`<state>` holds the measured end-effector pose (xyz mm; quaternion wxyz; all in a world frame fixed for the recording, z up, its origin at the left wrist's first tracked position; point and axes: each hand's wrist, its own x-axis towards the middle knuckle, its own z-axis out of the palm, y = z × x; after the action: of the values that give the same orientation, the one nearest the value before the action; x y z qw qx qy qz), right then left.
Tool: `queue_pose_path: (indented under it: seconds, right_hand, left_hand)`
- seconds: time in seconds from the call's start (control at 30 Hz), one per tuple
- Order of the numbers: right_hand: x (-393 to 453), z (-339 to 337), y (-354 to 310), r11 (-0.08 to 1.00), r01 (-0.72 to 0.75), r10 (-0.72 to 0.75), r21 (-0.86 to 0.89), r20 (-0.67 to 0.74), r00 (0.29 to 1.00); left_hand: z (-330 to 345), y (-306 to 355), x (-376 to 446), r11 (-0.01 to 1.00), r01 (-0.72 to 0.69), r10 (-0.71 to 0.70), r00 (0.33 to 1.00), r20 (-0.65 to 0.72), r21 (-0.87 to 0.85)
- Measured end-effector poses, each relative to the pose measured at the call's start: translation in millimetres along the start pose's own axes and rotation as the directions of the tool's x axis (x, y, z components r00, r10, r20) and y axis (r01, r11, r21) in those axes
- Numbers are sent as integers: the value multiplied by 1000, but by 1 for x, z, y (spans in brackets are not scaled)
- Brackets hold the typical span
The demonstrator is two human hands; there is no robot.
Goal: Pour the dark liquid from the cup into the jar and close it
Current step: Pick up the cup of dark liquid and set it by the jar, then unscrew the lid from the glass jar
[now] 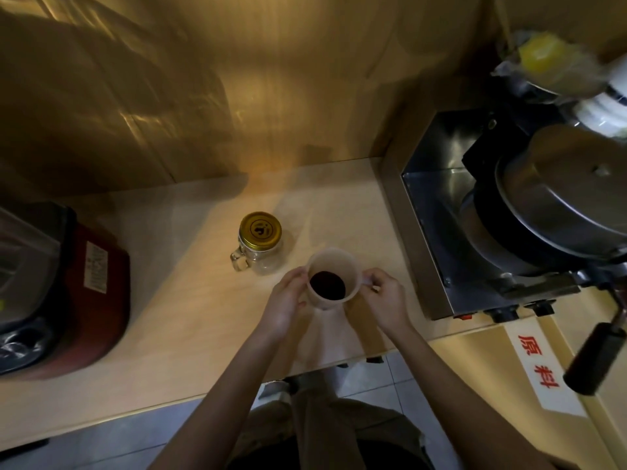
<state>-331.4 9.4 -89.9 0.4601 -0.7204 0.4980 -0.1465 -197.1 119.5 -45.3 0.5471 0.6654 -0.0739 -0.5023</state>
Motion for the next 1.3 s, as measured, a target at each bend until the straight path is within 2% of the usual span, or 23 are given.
queue_pose_path:
  seconds: [0.13, 0.17, 0.23, 0.3, 0.37, 0.43, 0.5, 0.57, 0.63, 0.77, 0.9, 1.07, 1.17, 1.3]
  right_hand:
    - [7, -9, -14, 999, -26, 27, -19, 50, 998]
    - [8, -13, -20, 1000, -14, 15, -17, 32, 999]
    - [12, -18, -33, 995, 52, -53, -82, -10, 999]
    - [16, -20, -49, 954, 190, -195, -231, 1, 981]
    - [21, -16, -69, 868, 331, -322, -371, 88, 943]
    - [28, -4, -86, 775, 446, -394, -448, 210, 895]
    - [36, 13, -101, 706, 526, -418, -475, 321, 850]
    - [43, 31, -113, 663, 585, -429, -466, 403, 808]
    - [49, 49, -123, 643, 621, -429, -449, 460, 777]
    - [60, 81, -137, 608, 605, -395, -515, 465, 792]
    - [68, 95, -137, 566, 607, -376, -558, 481, 792]
    - [77, 89, -137, 539, 678, -415, -499, 543, 730]
    - [88, 72, -141, 672, 623, -413, -401, 495, 764]
    - [115, 61, -131, 915, 377, -307, -143, 360, 881]
  left_hand:
    - [-7, 5, -1, 999, 11, -11, 1000, -5, 38]
    - [-11, 7, -2, 997, -9, 11, 1000, -30, 83]
    - [-21, 11, -2, 954, -123, 152, 985, -86, 275]
    - [-33, 18, -1, 845, -249, 350, 927, -137, 474]
    - [-47, 24, 2, 718, -322, 518, 840, -164, 617]
    - [-61, 26, 6, 635, -355, 631, 750, -197, 686]
    - [-74, 24, 14, 612, -342, 671, 702, -239, 713]
    - [-83, 18, 23, 622, -294, 650, 710, -270, 725]
    - [-88, 13, 32, 639, -265, 607, 751, -262, 722]
    - [-89, 10, 52, 661, -223, 497, 846, -195, 716]
    - [-83, 15, 71, 677, -193, 396, 909, -131, 711]
    - [-82, 16, 83, 723, -266, 439, 890, -127, 637]
    - [-85, 15, 85, 739, -276, 440, 888, -131, 614]
    - [-87, 12, 85, 792, -274, 417, 896, -155, 545]
